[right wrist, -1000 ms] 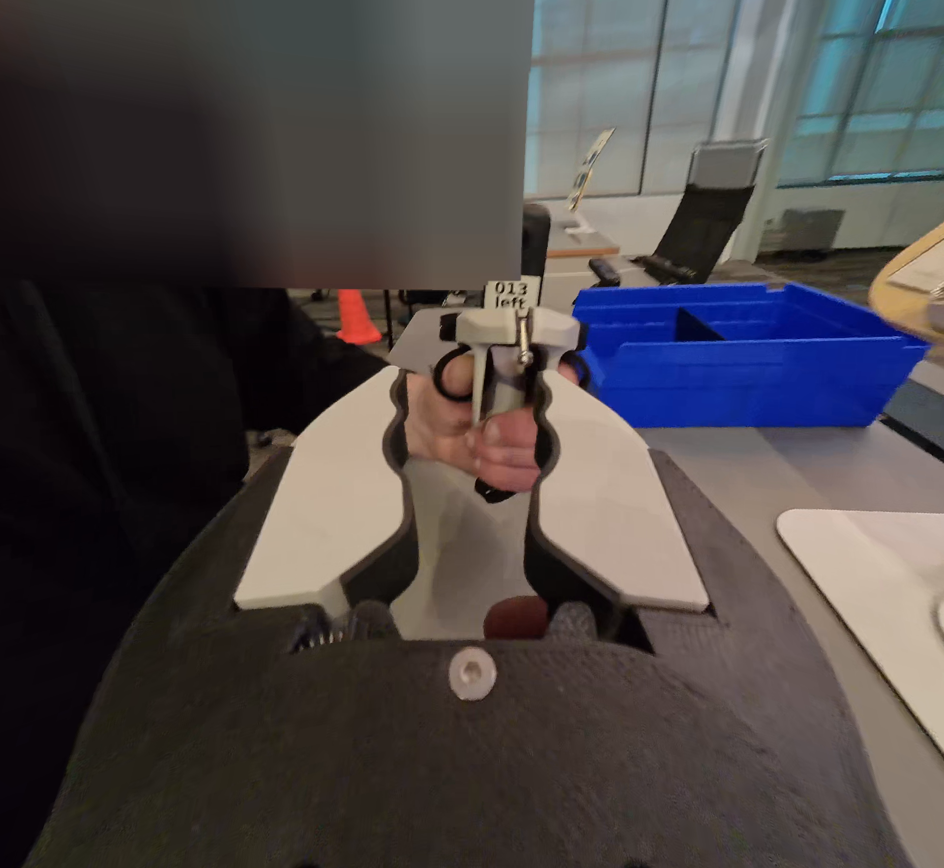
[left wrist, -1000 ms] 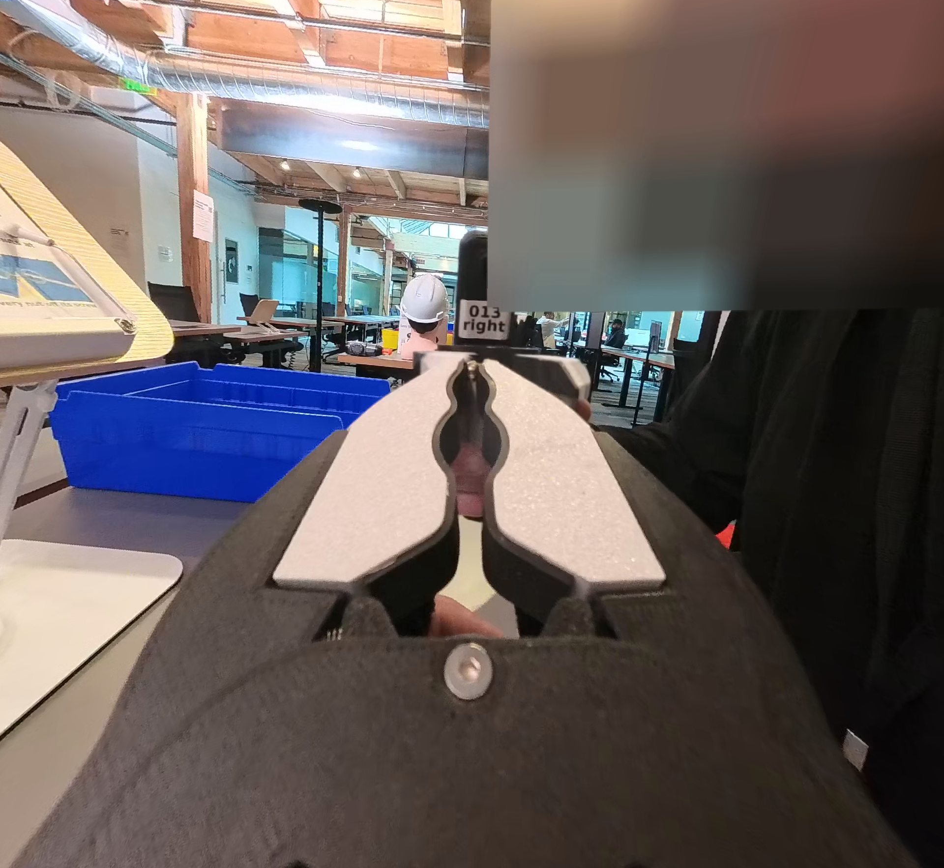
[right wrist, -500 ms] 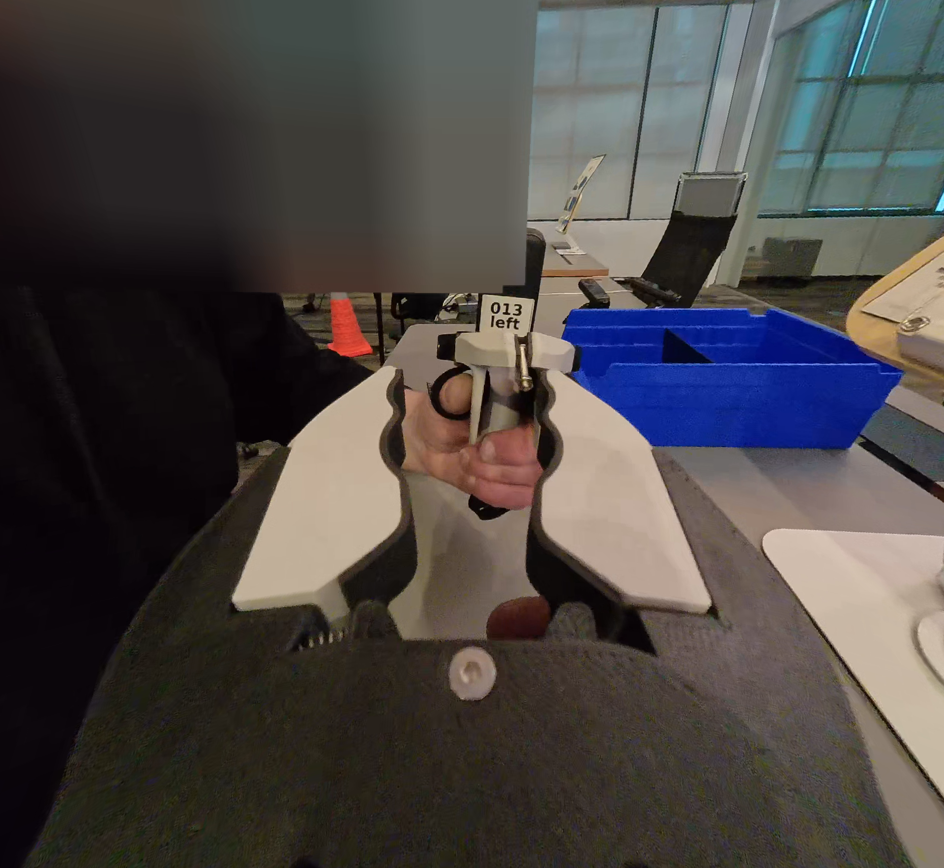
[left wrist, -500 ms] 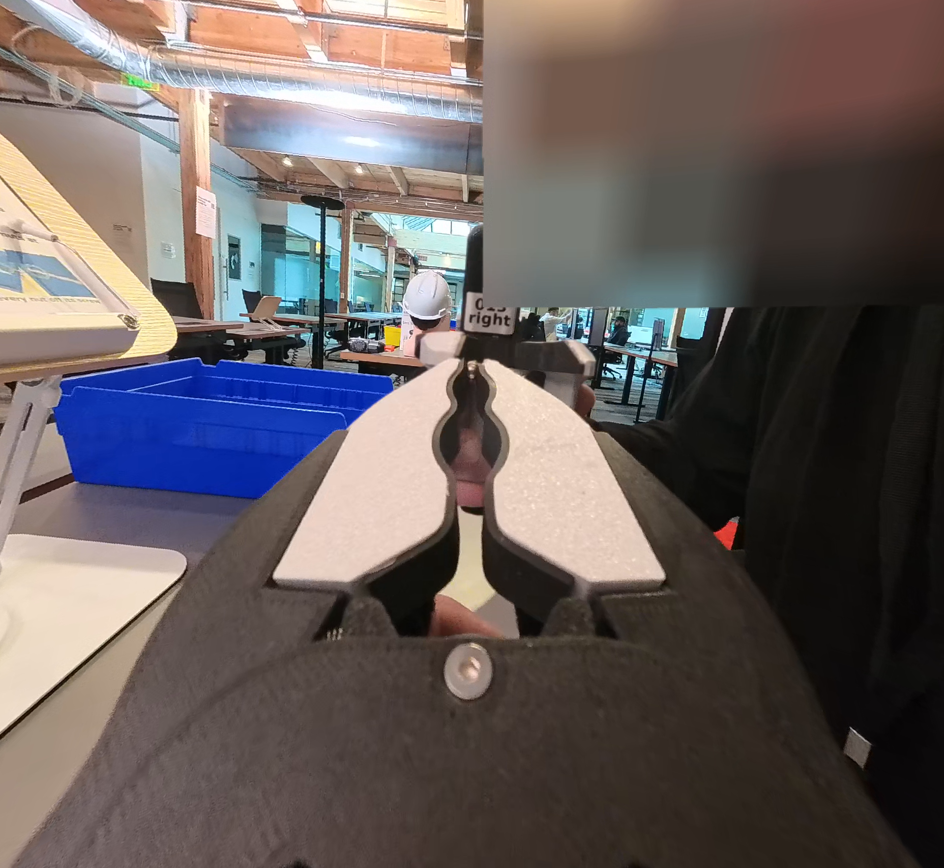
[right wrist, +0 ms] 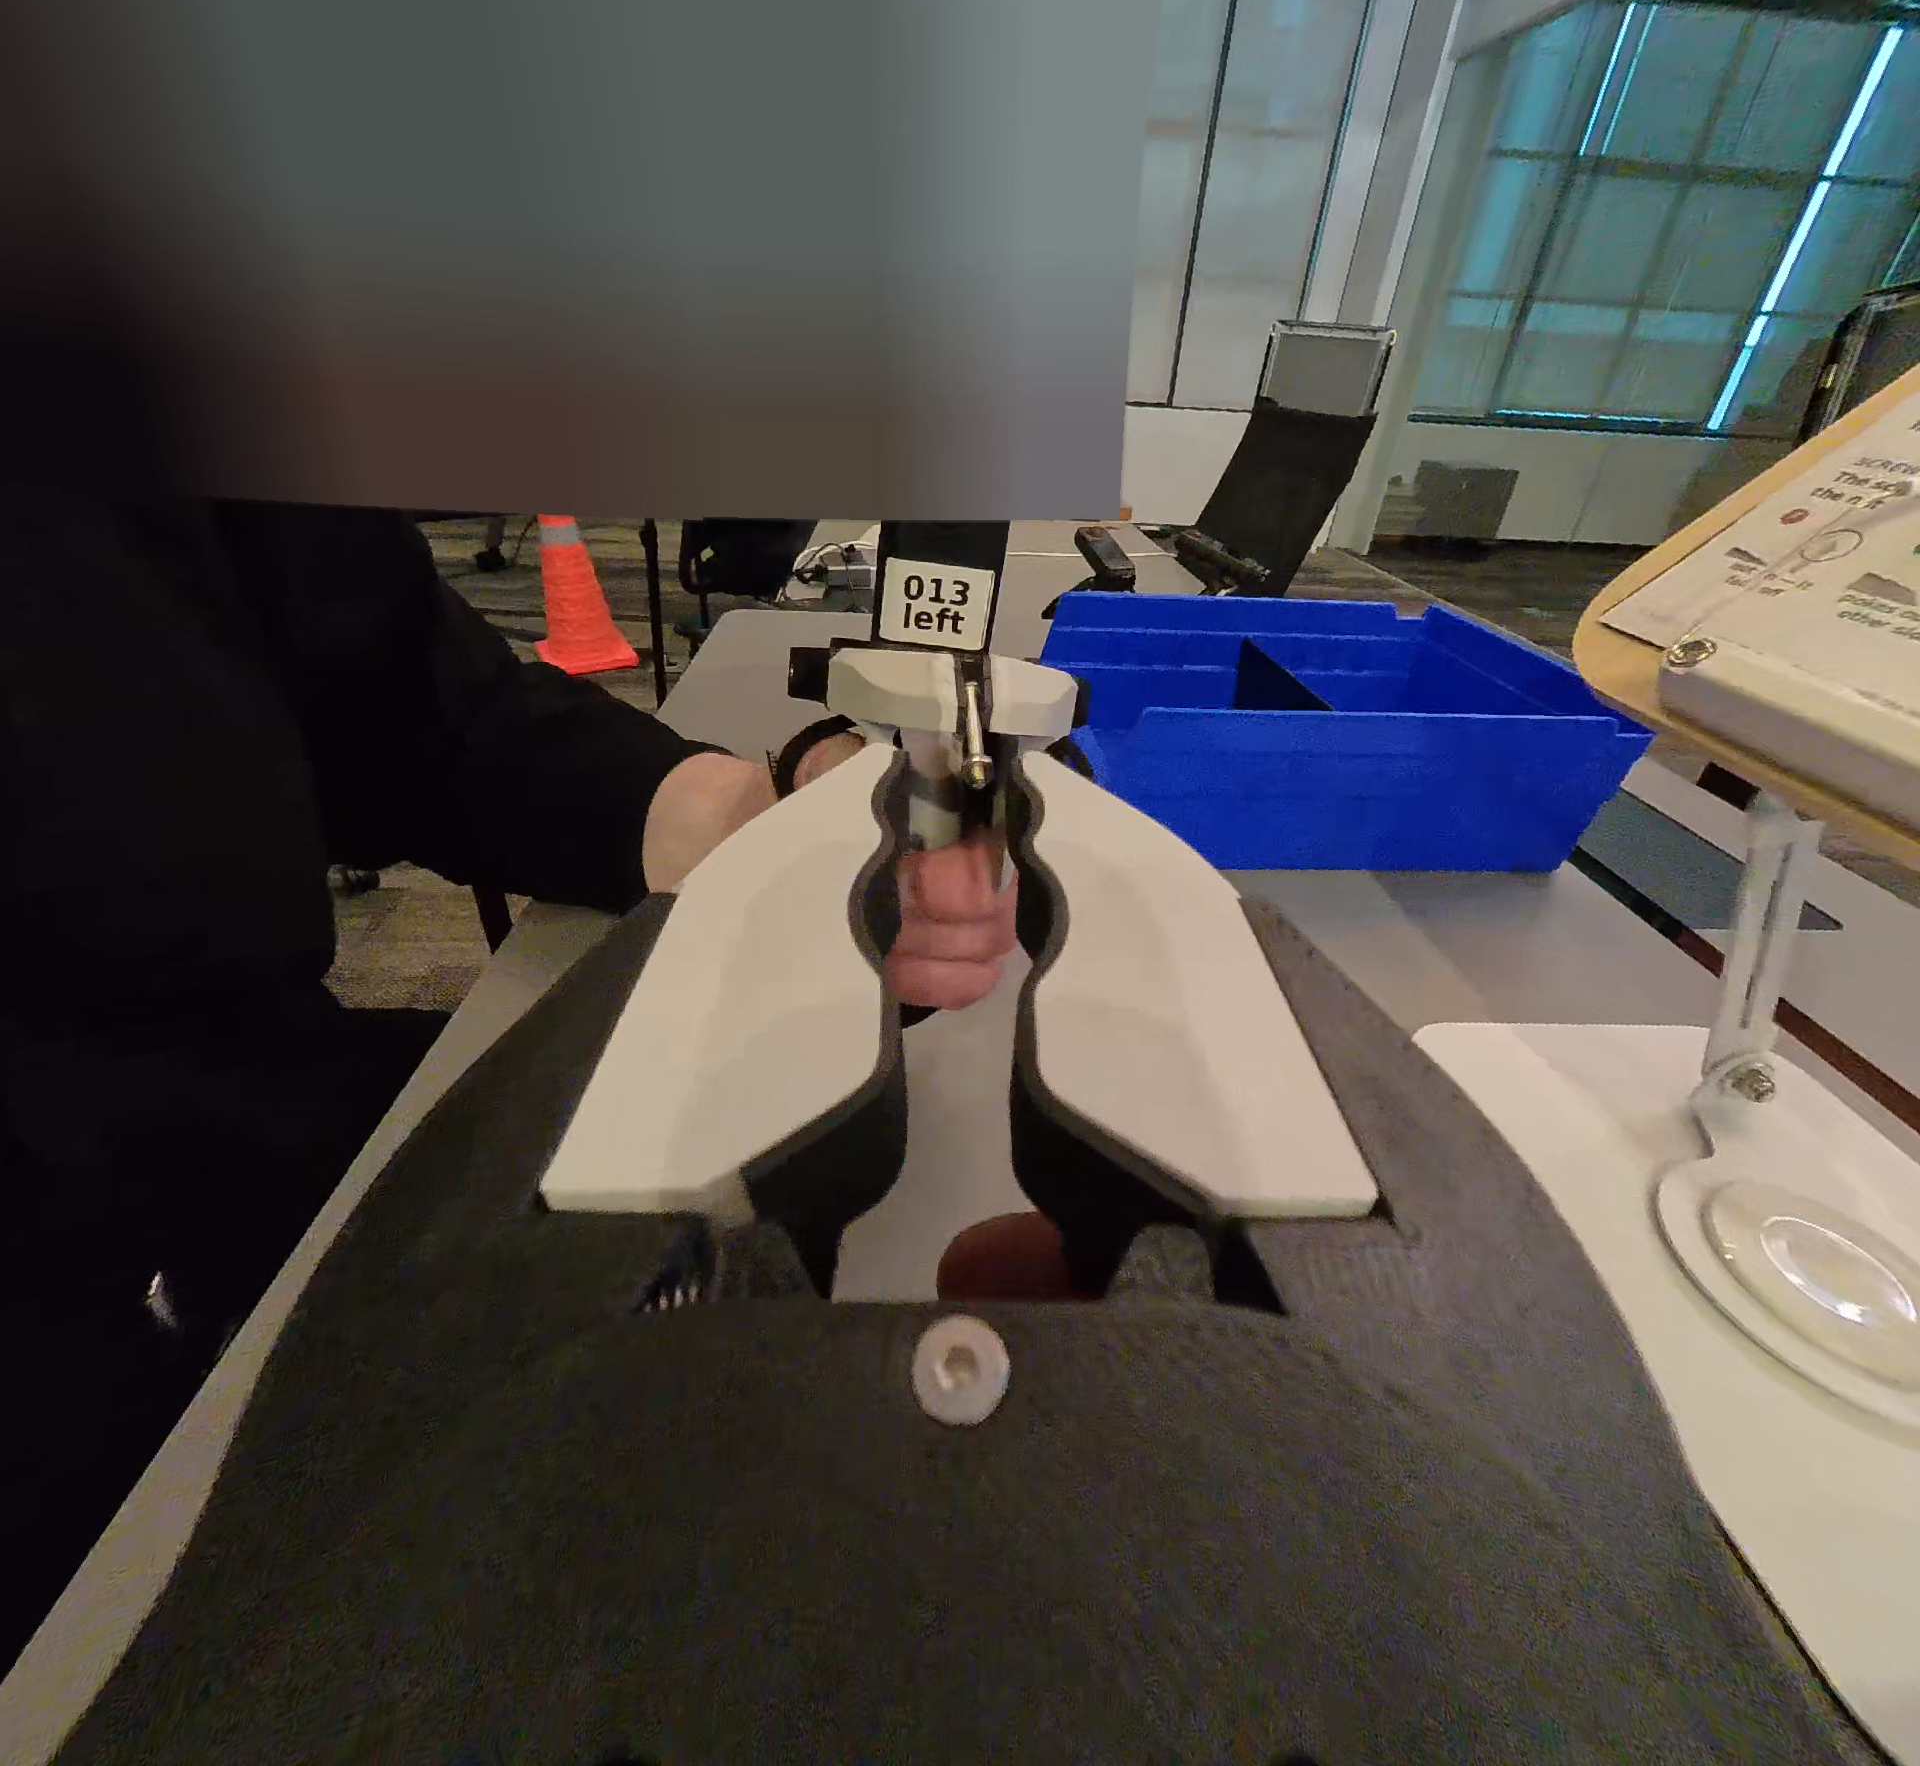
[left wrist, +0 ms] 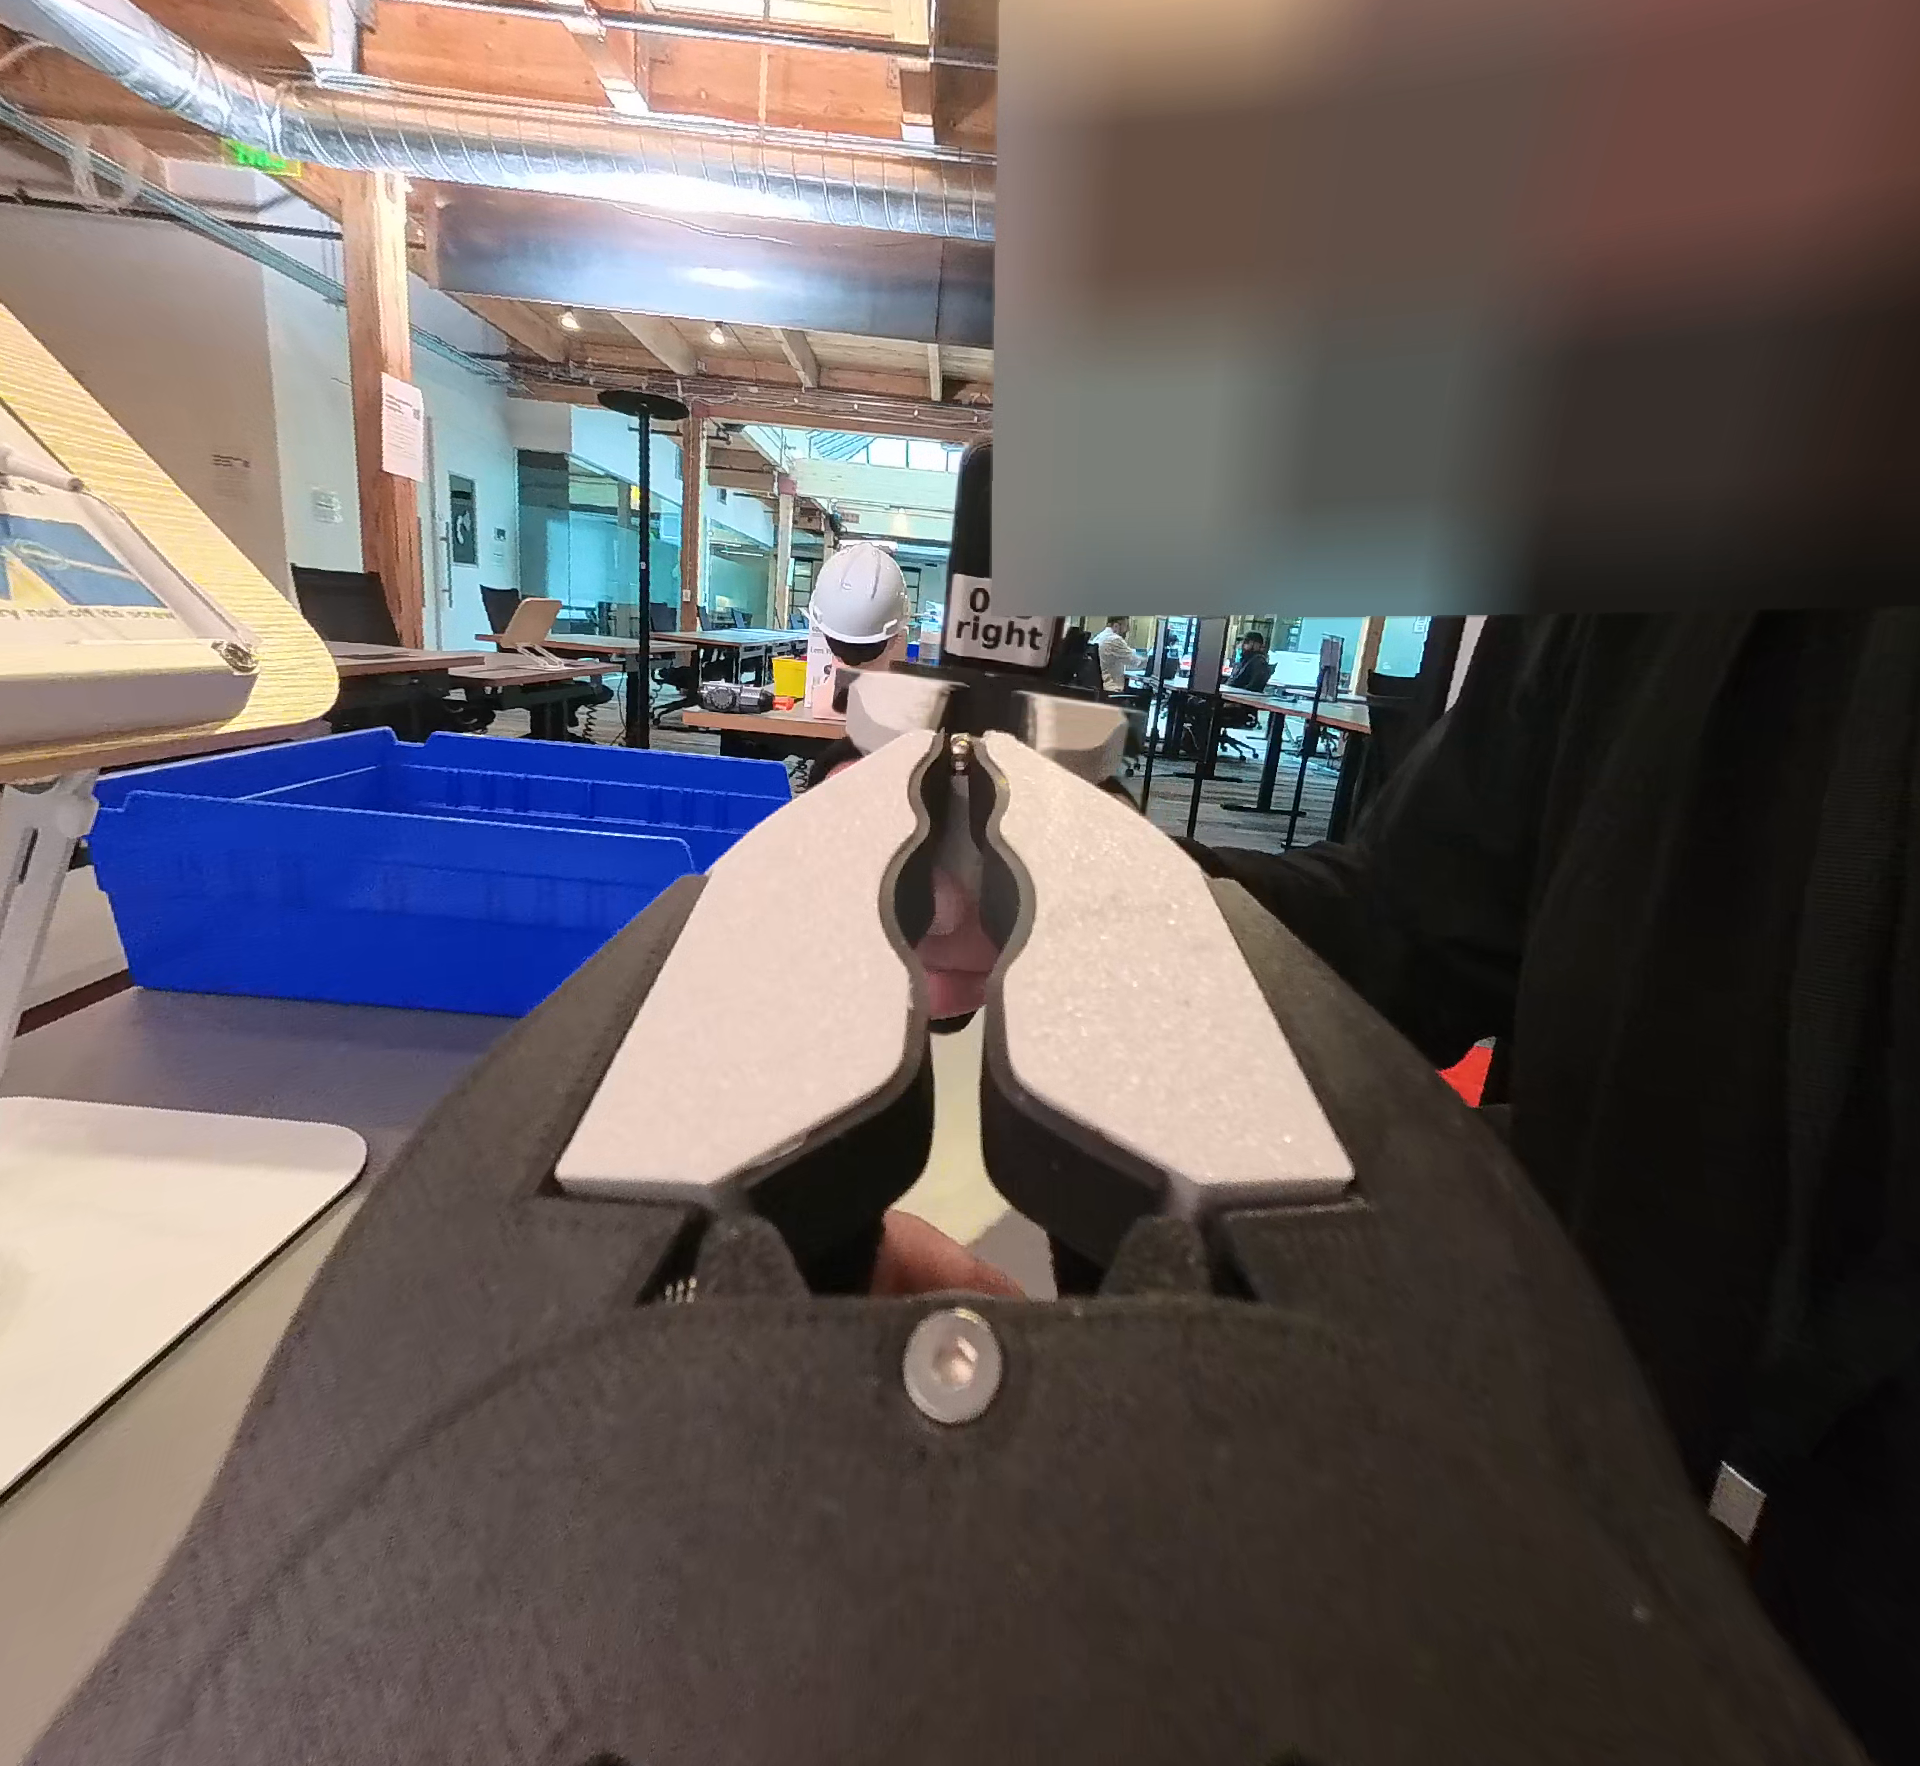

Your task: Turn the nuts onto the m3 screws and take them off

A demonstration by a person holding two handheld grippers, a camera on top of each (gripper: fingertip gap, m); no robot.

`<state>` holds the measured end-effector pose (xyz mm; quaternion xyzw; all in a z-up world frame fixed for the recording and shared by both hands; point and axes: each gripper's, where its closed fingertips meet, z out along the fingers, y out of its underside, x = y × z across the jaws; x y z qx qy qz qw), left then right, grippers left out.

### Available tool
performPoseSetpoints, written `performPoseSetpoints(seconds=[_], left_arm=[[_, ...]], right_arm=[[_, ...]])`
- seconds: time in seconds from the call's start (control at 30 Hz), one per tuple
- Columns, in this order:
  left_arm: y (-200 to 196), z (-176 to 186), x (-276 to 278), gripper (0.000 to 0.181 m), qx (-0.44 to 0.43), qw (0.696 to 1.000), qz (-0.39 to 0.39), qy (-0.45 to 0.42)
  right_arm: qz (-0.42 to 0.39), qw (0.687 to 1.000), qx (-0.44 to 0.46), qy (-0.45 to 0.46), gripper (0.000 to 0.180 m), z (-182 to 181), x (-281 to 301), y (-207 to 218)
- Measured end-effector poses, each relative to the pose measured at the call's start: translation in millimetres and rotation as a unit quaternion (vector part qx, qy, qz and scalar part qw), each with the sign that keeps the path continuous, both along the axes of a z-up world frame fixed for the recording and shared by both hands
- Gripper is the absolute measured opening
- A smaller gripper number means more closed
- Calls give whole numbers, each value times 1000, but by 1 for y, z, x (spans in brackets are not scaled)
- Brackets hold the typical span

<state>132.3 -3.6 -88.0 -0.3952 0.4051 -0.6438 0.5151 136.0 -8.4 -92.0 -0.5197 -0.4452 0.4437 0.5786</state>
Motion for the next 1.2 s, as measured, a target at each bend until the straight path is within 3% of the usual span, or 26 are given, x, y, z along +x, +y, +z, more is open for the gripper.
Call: performPoseSetpoints(seconds=[0.17, 0.43, 0.53, 0.8, 1.0, 1.2], left_arm=[[-3, 0, 1, 2, 3, 1000, -5, 1], [0, -1, 2, 3, -1, 1000, 0, 1], [4, -2, 1, 21, -9, 1000, 9, 4], [13, -14, -5, 30, 17, 997, 48, 51], [8, -43, -19, 0, 72, 986, 45, 145], [15, -65, -25, 0, 104, 969, 99, 203]], right_arm=[[-3, 1000, -2, 4, 5, 0, -2, 0], [-7, 1000, -6, 9, 5, -2, -2, 1], [-12, 1000, 0, 17, 5, 1, 1, 1], [-46, 999, 14, -6, 5, 1, 13, 6], [-151, 986, 46, -45, 5, 17, 70, 31], [-299, 949, 45, -92, 5, 30, 157, 80]])
